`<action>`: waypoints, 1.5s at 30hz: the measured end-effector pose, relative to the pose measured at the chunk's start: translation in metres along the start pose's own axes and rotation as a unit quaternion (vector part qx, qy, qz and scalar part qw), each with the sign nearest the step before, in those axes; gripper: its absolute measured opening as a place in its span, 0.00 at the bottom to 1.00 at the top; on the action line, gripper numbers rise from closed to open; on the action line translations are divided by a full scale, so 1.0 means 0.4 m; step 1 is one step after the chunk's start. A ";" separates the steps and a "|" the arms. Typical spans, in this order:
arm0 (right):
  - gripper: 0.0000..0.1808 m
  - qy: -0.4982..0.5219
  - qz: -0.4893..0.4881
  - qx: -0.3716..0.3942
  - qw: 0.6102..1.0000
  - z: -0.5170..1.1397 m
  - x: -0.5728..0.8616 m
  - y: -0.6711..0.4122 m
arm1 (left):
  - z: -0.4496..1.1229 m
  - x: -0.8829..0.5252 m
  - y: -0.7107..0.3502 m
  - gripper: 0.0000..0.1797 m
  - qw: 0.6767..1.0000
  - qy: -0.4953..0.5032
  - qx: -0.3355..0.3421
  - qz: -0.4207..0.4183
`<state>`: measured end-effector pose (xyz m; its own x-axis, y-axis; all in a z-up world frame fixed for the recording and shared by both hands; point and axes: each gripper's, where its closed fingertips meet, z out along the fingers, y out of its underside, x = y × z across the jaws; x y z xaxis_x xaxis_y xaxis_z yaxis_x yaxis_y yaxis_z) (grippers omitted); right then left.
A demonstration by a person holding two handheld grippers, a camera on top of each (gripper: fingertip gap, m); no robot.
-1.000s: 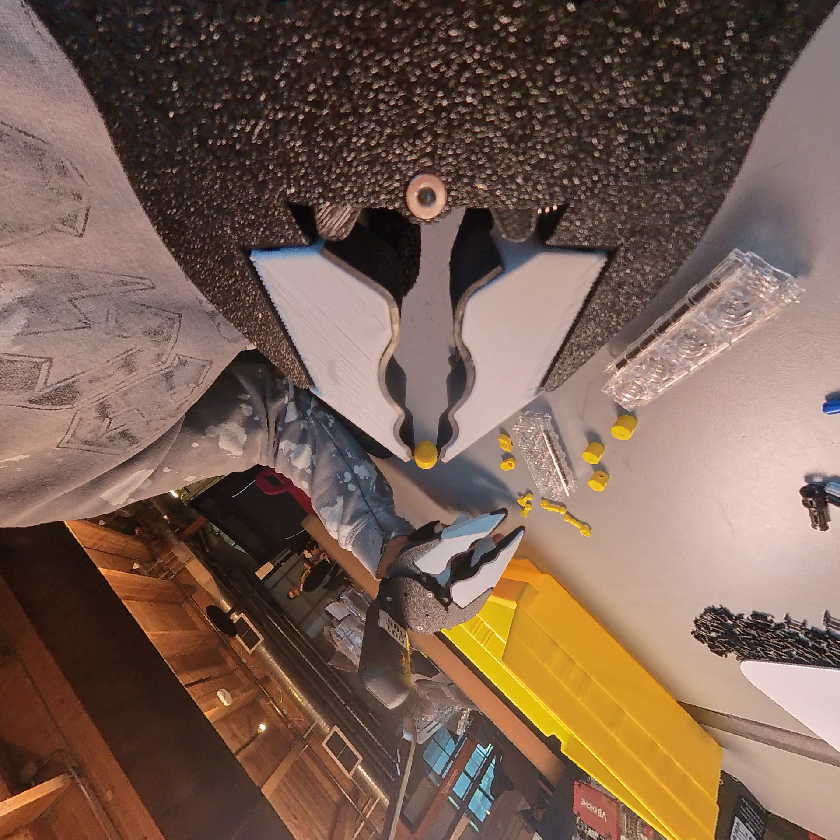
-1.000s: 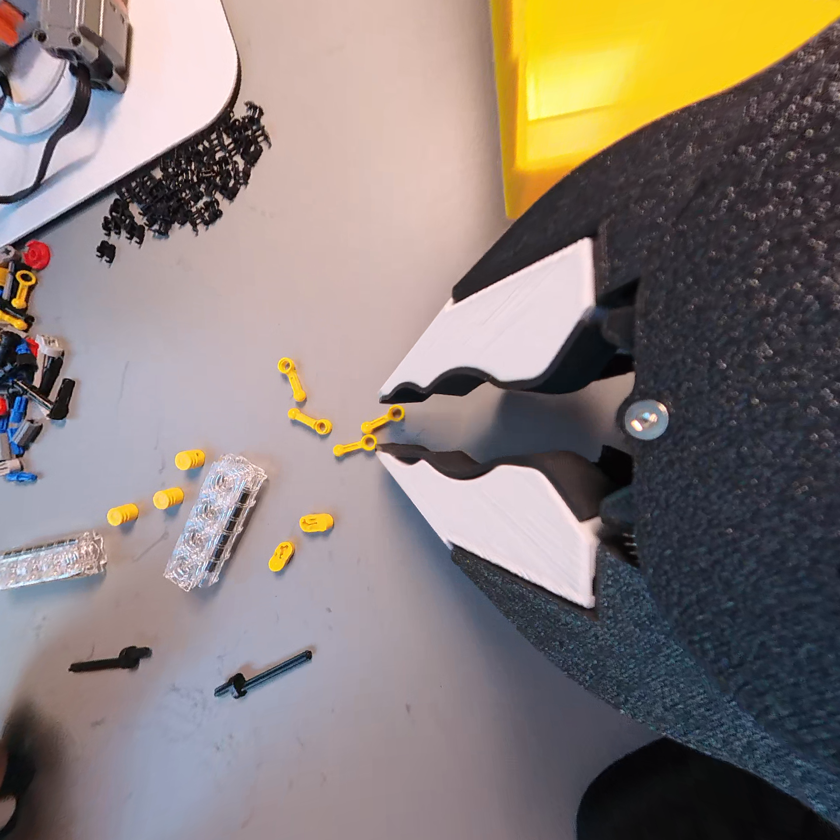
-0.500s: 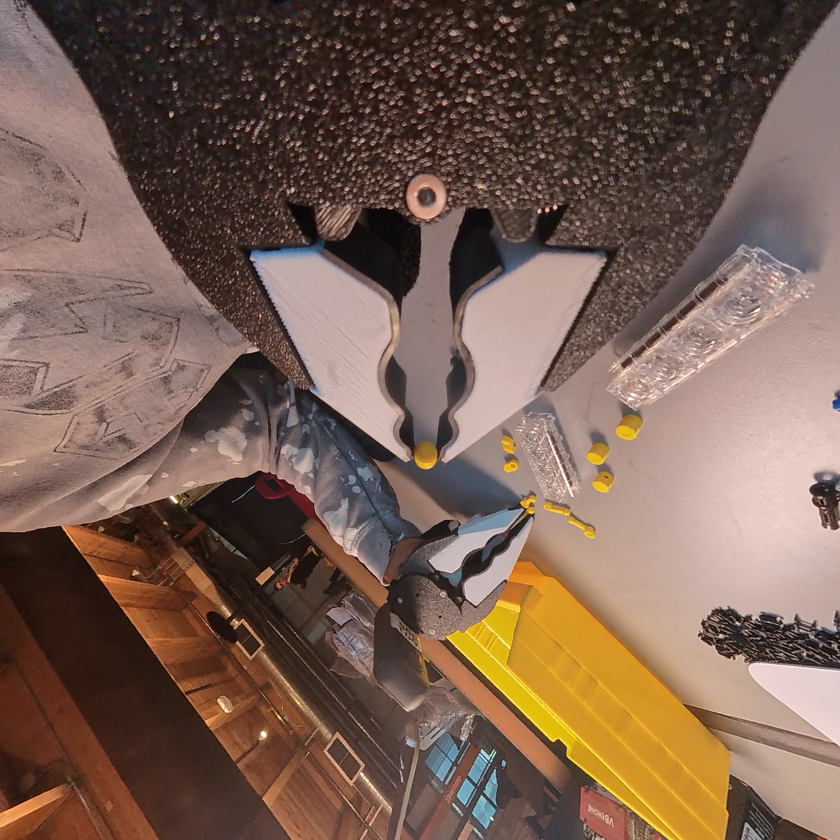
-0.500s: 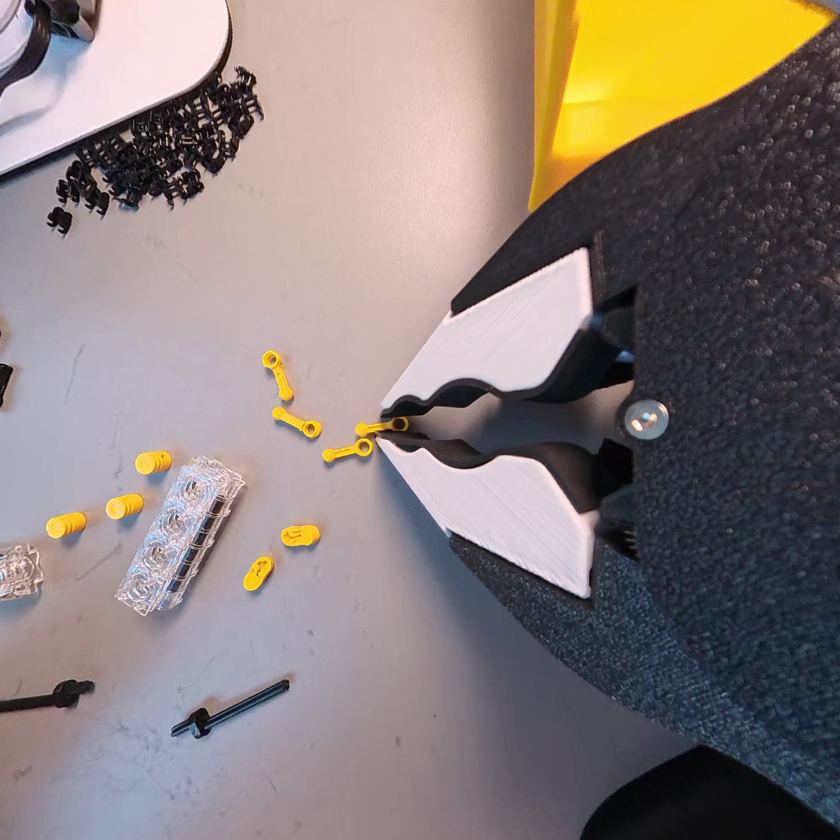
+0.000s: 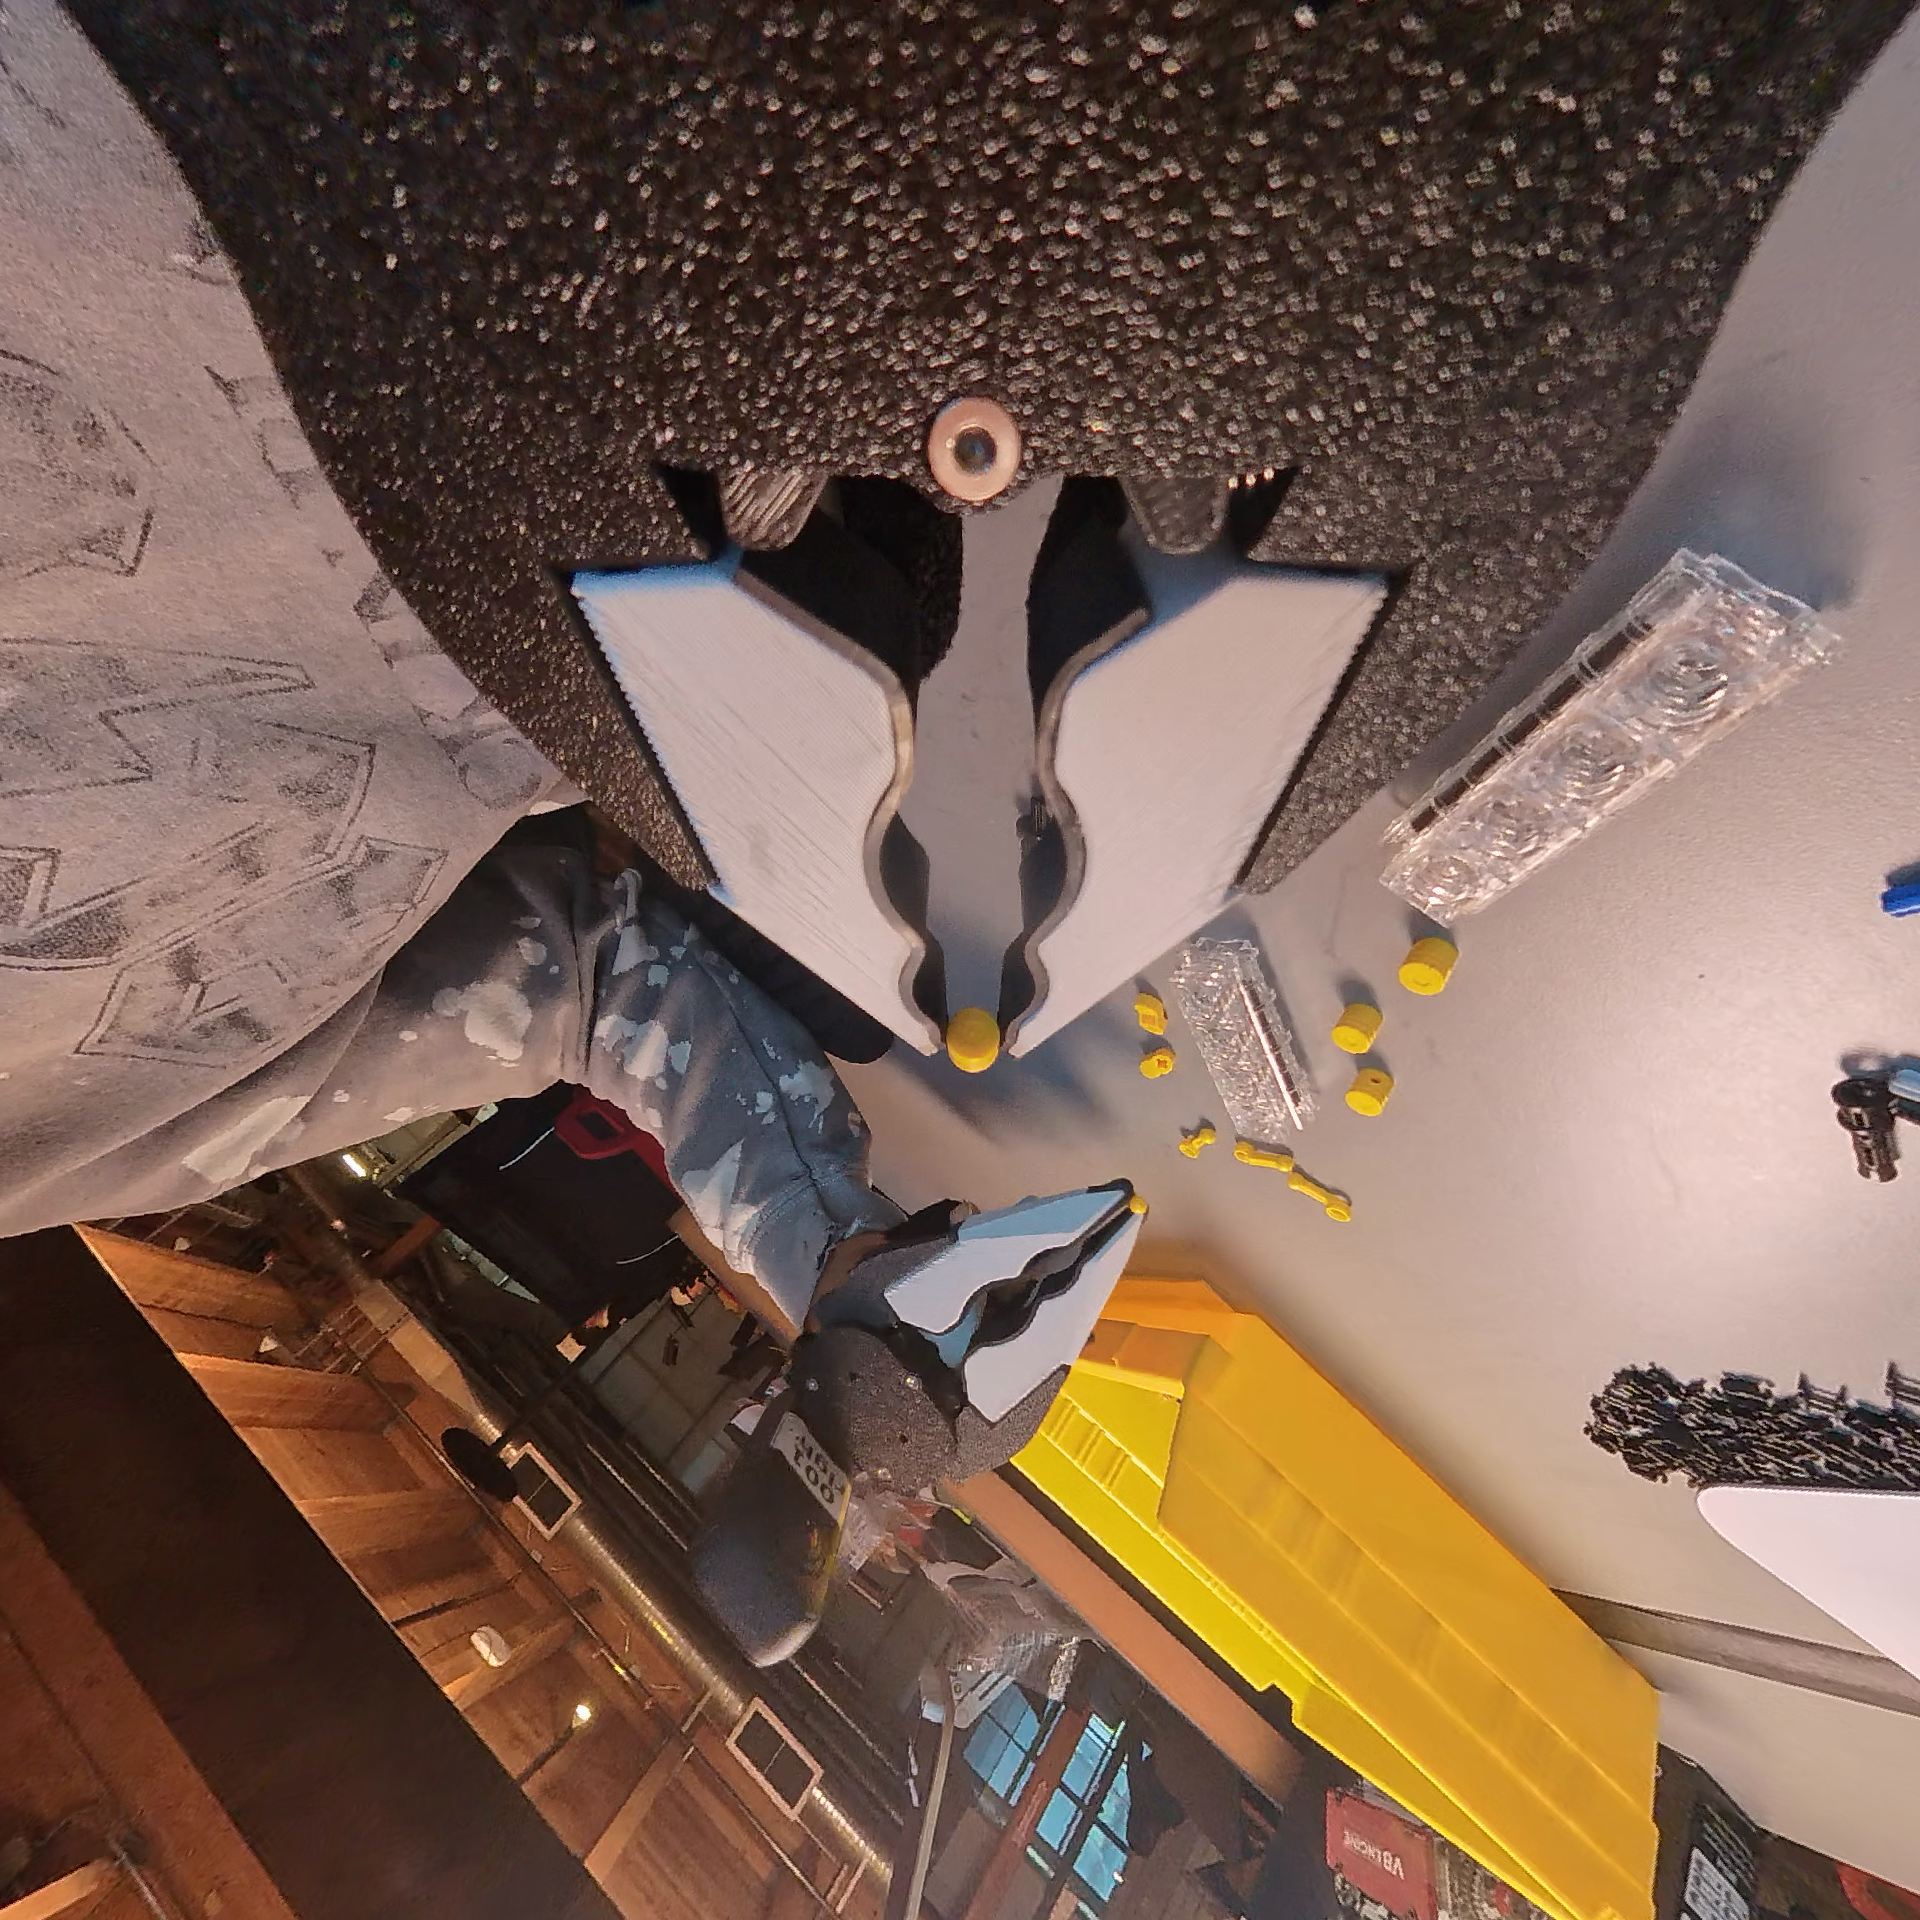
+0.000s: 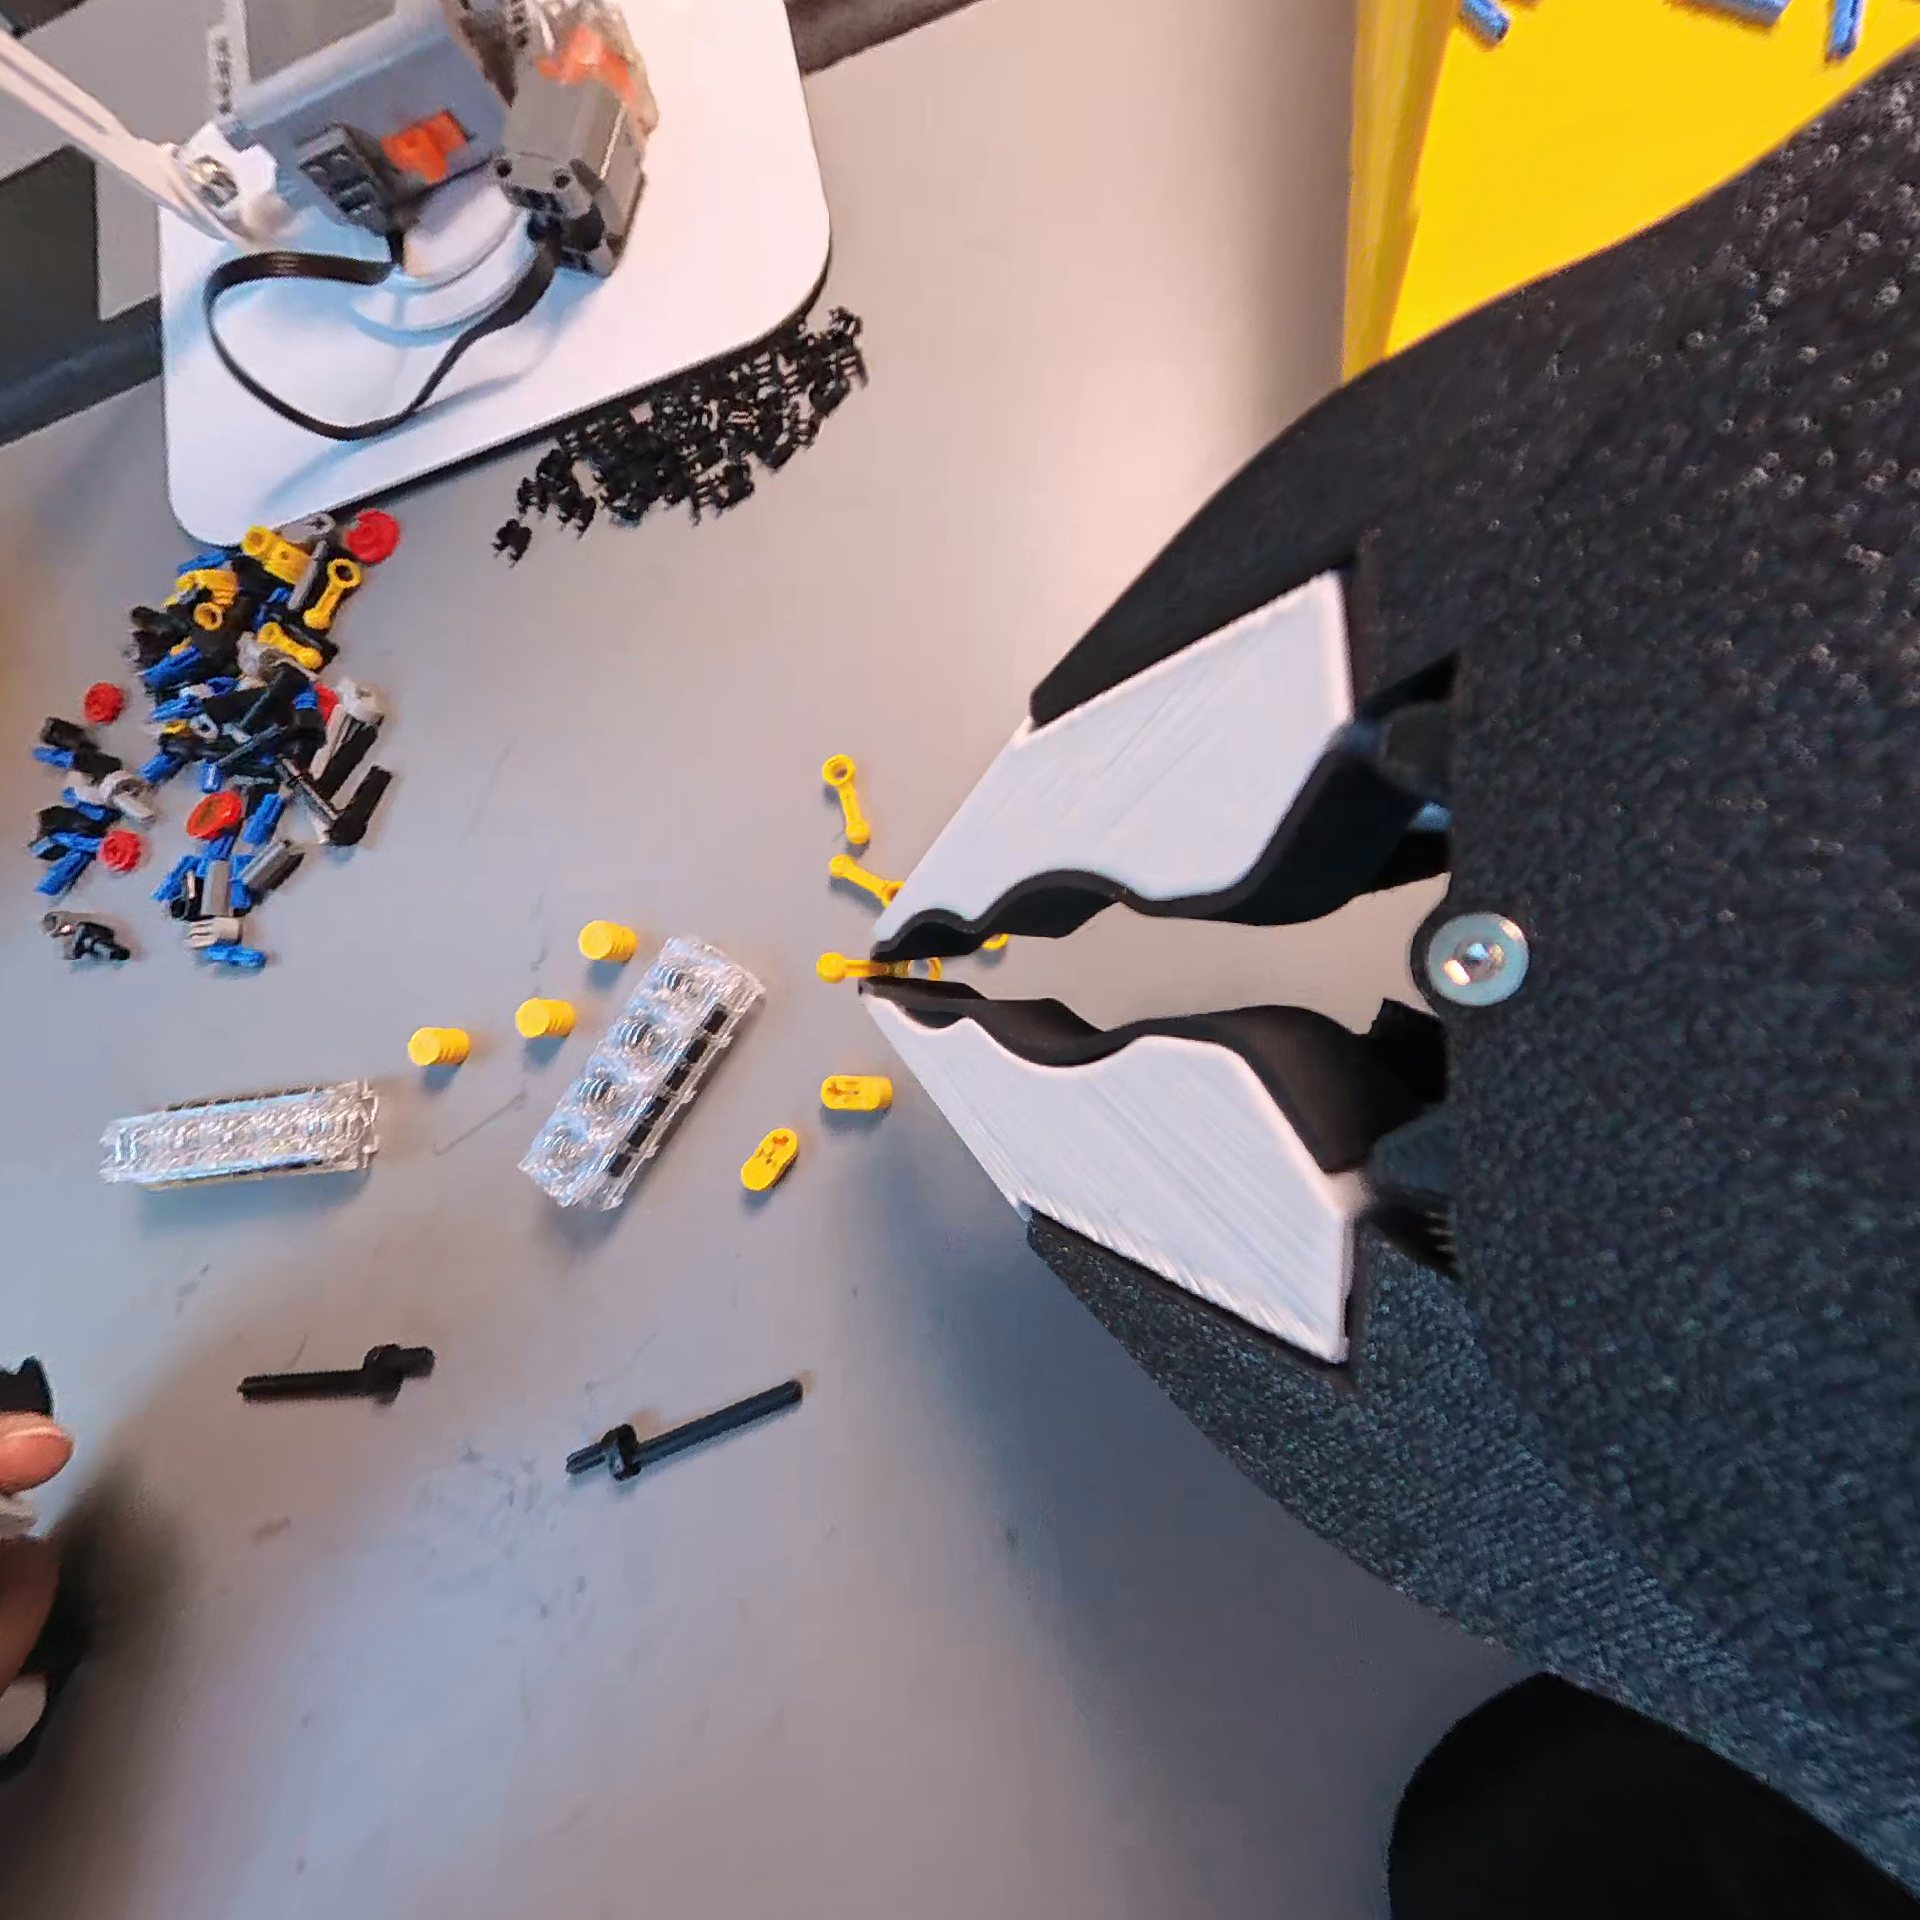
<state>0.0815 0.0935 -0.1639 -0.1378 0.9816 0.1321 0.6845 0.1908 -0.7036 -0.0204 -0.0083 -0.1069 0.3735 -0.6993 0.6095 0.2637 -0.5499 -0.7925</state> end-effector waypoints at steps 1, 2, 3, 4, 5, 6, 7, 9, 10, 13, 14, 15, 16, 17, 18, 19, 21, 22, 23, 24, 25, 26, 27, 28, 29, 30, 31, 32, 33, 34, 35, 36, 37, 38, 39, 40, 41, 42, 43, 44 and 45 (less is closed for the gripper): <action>0.01 -0.002 -0.005 0.002 1.000 0.001 -0.007 -0.008 | 0.001 0.000 0.001 0.04 1.000 0.000 -0.001 0.001; 0.01 -0.003 -0.009 0.004 1.000 0.003 -0.012 -0.016 | 0.001 0.000 0.001 0.04 1.000 0.000 -0.001 0.001; 0.01 -0.005 -0.014 0.007 1.000 0.004 -0.018 -0.024 | 0.001 0.000 0.001 0.04 1.000 -0.001 -0.001 0.002; 0.01 -0.007 -0.017 0.011 1.000 0.005 -0.025 -0.033 | 0.001 0.000 0.001 0.04 1.000 -0.001 -0.001 0.002; 0.01 -0.011 -0.020 0.017 1.000 0.006 -0.032 -0.043 | 0.001 0.000 0.001 0.04 1.000 -0.001 -0.001 0.002; 0.01 -0.016 -0.022 0.027 0.999 0.007 -0.043 -0.056 | 0.001 0.000 0.001 0.04 1.000 -0.002 -0.001 0.002; 0.01 -0.025 -0.023 0.040 0.999 0.008 -0.057 -0.072 | 0.001 -0.001 0.001 0.04 1.000 -0.002 -0.002 0.003; 0.01 -0.052 -0.026 0.070 0.996 0.016 -0.097 -0.111 | 0.003 -0.002 0.004 0.04 1.000 -0.006 -0.006 0.008; 0.01 -0.066 -0.031 0.082 0.994 0.023 -0.120 -0.130 | 0.004 -0.003 0.007 0.04 1.000 -0.010 -0.011 0.015; 0.01 -0.108 -0.051 0.090 0.989 0.055 -0.191 -0.165 | 0.005 -0.015 0.032 0.04 0.995 -0.046 -0.056 0.072; 0.01 -0.120 -0.058 0.087 0.987 0.068 -0.212 -0.170 | 0.004 -0.025 0.048 0.04 0.988 -0.068 -0.084 0.107; 0.01 -0.133 -0.064 0.081 0.986 0.080 -0.234 -0.171 | 0.001 -0.036 0.067 0.04 0.978 -0.089 -0.117 0.147; 0.01 -0.144 -0.071 0.073 0.984 0.093 -0.255 -0.168 | -0.001 -0.041 0.088 0.04 0.966 -0.102 -0.151 0.185; 0.01 -0.153 -0.077 0.065 0.983 0.105 -0.273 -0.164 | 0.000 -0.039 0.110 0.04 0.954 -0.101 -0.181 0.215; 0.01 -0.162 -0.083 0.055 0.982 0.115 -0.291 -0.159 | 0.003 -0.034 0.132 0.04 0.943 -0.097 -0.207 0.241; 0.01 -0.170 -0.087 0.047 0.980 0.125 -0.306 -0.153 | 0.006 -0.028 0.154 0.04 0.933 -0.090 -0.230 0.263; 0.01 -0.183 -0.093 0.031 0.978 0.139 -0.330 -0.142 | 0.012 -0.016 0.200 0.04 0.913 -0.071 -0.272 0.295; 0.01 -0.187 -0.096 0.024 0.977 0.146 -0.340 -0.137 | 0.012 -0.019 0.221 0.04 0.903 -0.071 -0.294 0.306; 0.01 -0.192 -0.098 0.016 0.976 0.152 -0.350 -0.132 | 0.010 -0.028 0.241 0.04 0.891 -0.077 -0.316 0.316; 0.01 -0.195 -0.101 0.009 0.976 0.157 -0.358 -0.125 | 0.007 -0.036 0.260 0.04 0.881 -0.080 -0.337 0.323; 0.01 -0.194 -0.105 0.002 0.975 0.161 -0.363 -0.120 | 0.005 -0.040 0.273 0.04 0.874 -0.081 -0.351 0.327; 0.01 -0.193 -0.106 -0.002 0.975 0.164 -0.366 -0.117 | 0.007 -0.038 0.273 0.04 0.874 -0.080 -0.349 0.329; 0.01 -0.192 -0.107 -0.005 0.975 0.166 -0.368 -0.115 | 0.006 -0.035 0.275 0.04 0.873 -0.079 -0.352 0.327; 0.01 -0.191 -0.107 -0.005 0.976 0.167 -0.369 -0.115 | 0.004 -0.037 0.278 0.04 0.872 -0.080 -0.357 0.326; 0.01 -0.190 -0.106 -0.006 0.976 0.167 -0.368 -0.114 | 0.005 -0.036 0.277 0.04 0.872 -0.080 -0.355 0.328; 0.01 -0.187 -0.106 -0.007 0.977 0.168 -0.366 -0.113 | 0.005 -0.037 0.278 0.04 0.871 -0.081 -0.356 0.329; 0.01 -0.186 -0.106 -0.009 0.977 0.169 -0.363 -0.112 | 0.006 -0.037 0.277 0.04 0.872 -0.082 -0.355 0.328; 0.01 -0.184 -0.105 -0.008 0.977 0.170 -0.361 -0.112 | 0.006 -0.038 0.276 0.05 0.873 -0.083 -0.354 0.326; 0.01 -0.183 -0.103 -0.006 0.978 0.170 -0.360 -0.113 | 0.006 -0.040 0.275 0.06 0.874 -0.085 -0.353 0.323; 0.01 -0.181 -0.103 -0.003 0.978 0.169 -0.357 -0.114 | 0.004 -0.041 0.273 0.08 0.875 -0.086 -0.352 0.320; 0.01 -0.177 -0.103 0.001 0.979 0.168 -0.352 -0.116 | 0.002 -0.041 0.271 0.08 0.878 -0.084 -0.351 0.315; 0.01 -0.172 -0.102 0.007 0.980 0.167 -0.347 -0.122 | 0.002 -0.037 0.264 0.09 0.883 -0.081 -0.344 0.310; 0.01 -0.166 -0.101 0.016 0.981 0.164 -0.341 -0.130 | 0.005 -0.026 0.253 0.09 0.892 -0.072 -0.329 0.301; 0.01 -0.159 -0.100 0.028 0.982 0.160 -0.334 -0.140 | 0.010 -0.009 0.236 0.09 0.905 -0.059 -0.309 0.287; 0.01 -0.150 -0.100 0.040 0.983 0.155 -0.326 -0.152 | 0.015 0.009 0.217 0.09 0.918 -0.045 -0.285 0.270; 0.01 -0.143 -0.100 0.053 0.983 0.150 -0.320 -0.165 | 0.018 0.023 0.197 0.09 0.930 -0.035 -0.263 0.255; 0.01 -0.137 -0.099 0.066 0.983 0.144 -0.315 -0.177 | 0.021 0.030 0.181 0.09 0.937 -0.031 -0.244 0.246; 0.01 -0.130 -0.098 0.078 0.984 0.138 -0.310 -0.189 | 0.023 0.033 0.169 0.09 0.942 -0.031 -0.231 0.242; 0.01 -0.126 -0.097 0.088 0.983 0.133 -0.307 -0.199 | 0.024 0.035 0.160 0.08 0.944 -0.032 -0.222 0.242; 0.01 -0.122 -0.096 0.097 0.983 0.128 -0.304 -0.208 | 0.025 0.035 0.153 0.07 0.946 -0.034 -0.213 0.241; 0.01 -0.119 -0.096 0.104 0.983 0.124 -0.301 -0.214 | 0.027 0.037 0.146 0.05 0.948 -0.034 -0.206 0.239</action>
